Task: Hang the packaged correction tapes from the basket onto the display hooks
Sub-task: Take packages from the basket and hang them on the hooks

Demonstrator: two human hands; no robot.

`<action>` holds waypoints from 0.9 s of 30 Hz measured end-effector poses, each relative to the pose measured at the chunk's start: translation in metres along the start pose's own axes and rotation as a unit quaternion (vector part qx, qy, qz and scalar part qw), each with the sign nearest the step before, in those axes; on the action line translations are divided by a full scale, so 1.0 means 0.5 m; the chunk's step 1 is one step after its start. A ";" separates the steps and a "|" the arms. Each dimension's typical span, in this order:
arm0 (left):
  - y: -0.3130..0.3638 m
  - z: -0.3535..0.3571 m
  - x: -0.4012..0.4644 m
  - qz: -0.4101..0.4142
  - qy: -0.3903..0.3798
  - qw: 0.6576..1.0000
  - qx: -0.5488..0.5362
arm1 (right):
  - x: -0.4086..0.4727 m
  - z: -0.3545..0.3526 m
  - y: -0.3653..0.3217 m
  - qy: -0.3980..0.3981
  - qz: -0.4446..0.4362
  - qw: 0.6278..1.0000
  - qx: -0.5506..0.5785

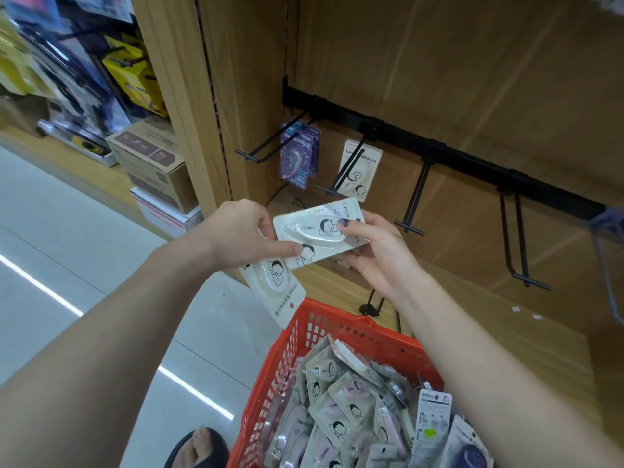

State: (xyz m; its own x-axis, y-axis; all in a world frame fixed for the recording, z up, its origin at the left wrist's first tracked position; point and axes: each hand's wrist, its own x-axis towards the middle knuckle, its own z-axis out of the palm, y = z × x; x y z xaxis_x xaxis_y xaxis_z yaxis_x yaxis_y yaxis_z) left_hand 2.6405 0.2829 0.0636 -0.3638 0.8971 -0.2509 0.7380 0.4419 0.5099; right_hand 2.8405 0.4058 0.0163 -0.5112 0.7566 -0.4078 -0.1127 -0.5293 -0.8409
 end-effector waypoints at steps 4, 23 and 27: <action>0.001 0.004 -0.003 0.015 0.044 0.997 0.054 | -0.011 0.009 -0.002 0.005 -0.039 0.998 -0.051; 0.014 0.027 0.007 0.062 0.018 0.997 0.053 | -0.022 0.041 0.056 -0.021 -0.109 0.978 -0.176; 0.002 0.017 0.007 0.053 0.053 0.996 0.039 | -0.002 0.038 0.053 -0.008 -0.105 0.984 -0.146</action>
State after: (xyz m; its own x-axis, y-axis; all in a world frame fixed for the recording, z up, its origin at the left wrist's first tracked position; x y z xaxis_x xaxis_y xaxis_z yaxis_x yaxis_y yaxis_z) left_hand 2.6450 0.2863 0.0561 -0.3360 0.9355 -0.1094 0.8160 0.3472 0.4622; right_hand 2.8217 0.3839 0.0012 -0.5164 0.8299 -0.2111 0.0314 -0.2280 -0.9732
